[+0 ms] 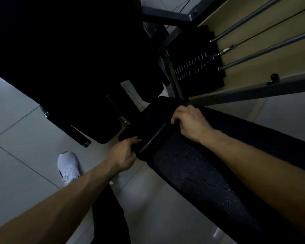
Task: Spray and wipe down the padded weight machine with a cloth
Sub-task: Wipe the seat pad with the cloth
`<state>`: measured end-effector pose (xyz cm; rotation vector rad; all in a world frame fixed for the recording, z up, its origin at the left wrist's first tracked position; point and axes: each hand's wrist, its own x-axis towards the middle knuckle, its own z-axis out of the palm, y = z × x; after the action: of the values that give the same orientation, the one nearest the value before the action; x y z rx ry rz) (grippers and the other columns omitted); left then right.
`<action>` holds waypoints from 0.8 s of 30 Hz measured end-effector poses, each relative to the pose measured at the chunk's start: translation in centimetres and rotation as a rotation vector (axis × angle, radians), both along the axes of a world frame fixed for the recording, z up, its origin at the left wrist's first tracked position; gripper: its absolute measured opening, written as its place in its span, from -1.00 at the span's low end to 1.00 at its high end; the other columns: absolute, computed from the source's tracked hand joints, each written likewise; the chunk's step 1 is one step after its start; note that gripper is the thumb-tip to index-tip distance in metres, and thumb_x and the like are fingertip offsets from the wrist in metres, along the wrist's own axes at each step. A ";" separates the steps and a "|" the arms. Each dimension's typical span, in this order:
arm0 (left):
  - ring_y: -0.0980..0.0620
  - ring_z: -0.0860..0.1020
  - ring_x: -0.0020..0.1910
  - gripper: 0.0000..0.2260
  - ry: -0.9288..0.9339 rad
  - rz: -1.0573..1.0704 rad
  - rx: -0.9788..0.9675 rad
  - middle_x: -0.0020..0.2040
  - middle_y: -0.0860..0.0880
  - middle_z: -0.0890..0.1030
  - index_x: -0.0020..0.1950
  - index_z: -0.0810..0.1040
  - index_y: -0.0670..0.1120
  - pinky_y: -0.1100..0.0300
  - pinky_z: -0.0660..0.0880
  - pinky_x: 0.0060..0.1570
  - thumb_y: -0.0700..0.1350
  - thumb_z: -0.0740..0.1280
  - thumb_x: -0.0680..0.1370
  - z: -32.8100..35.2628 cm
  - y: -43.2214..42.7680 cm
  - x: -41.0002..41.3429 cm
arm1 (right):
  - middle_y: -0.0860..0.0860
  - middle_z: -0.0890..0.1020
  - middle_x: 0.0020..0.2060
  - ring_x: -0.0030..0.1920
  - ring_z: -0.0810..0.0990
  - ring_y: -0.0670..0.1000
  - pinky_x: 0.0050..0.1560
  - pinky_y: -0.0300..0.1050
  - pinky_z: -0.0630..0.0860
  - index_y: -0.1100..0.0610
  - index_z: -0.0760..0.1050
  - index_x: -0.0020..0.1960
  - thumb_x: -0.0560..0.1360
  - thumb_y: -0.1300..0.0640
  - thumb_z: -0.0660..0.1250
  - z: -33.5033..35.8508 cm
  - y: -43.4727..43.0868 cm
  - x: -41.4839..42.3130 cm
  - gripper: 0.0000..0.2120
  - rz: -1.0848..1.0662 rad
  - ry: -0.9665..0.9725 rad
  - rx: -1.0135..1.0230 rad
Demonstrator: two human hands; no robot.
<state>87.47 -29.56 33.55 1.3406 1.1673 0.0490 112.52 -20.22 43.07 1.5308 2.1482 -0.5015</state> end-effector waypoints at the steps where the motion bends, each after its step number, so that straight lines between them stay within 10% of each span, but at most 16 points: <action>1: -0.02 0.25 0.59 -0.46 0.002 0.003 -0.009 0.61 0.01 0.28 0.53 0.44 -0.04 0.05 0.23 0.55 -0.33 0.18 0.56 -0.1 0.0 0.1 | 0.02 0.60 0.14 0.11 0.52 0.20 0.12 0.07 0.47 0.00 0.67 0.05 0.45 0.36 0.39 -0.1 0.2 0.1 -0.68 -0.057 -0.016 0.037; 11: 0.01 0.52 0.37 -0.66 0.104 0.021 -0.043 0.40 0.05 0.56 0.43 0.53 0.05 0.19 0.45 0.30 -0.09 0.25 0.65 -0.7 2.5 0.7 | -0.06 0.61 0.16 0.09 0.51 0.08 0.05 0.00 0.46 -0.05 0.68 0.12 0.47 0.27 0.44 -0.1 -4.0 -2.2 -0.70 0.176 0.234 -0.184; 17: 0.03 0.54 0.33 -0.63 0.090 0.069 -0.064 0.36 0.05 0.58 0.45 0.49 0.06 0.29 0.38 0.16 0.01 0.32 0.64 -0.2 6.3 3.0 | 0.00 0.62 0.13 0.16 0.55 0.13 0.22 0.06 0.48 -0.03 0.66 0.06 0.50 0.32 0.38 -0.5 6.3 4.3 -0.71 -0.127 -0.046 -0.059; 21: 0.01 0.42 0.47 -0.53 0.061 0.092 -0.153 0.49 0.04 0.45 0.49 0.46 0.06 0.27 0.31 0.35 0.10 0.39 0.59 -0.2 10.0 5.9 | 0.07 0.61 0.21 0.22 0.59 0.12 0.25 -0.04 0.53 0.02 0.58 0.25 0.57 0.22 0.40 -1.3 9.9 6.6 -0.72 -0.705 0.095 0.110; 24: -0.03 0.25 0.58 -0.36 0.038 0.118 -0.249 0.63 0.02 0.22 0.58 0.34 0.05 0.16 0.17 0.52 0.20 0.41 0.55 -0.1 12.1 8.0 | 0.02 0.56 0.39 0.38 0.52 0.08 0.38 -0.15 0.41 -0.01 0.47 0.50 0.62 0.06 0.39 -1.7 10.7 6.9 -0.55 -0.762 0.145 -0.197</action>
<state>95.49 -17.47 33.41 1.0574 1.2400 -0.0360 119.43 -9.56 41.34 2.2144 1.4747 -1.0562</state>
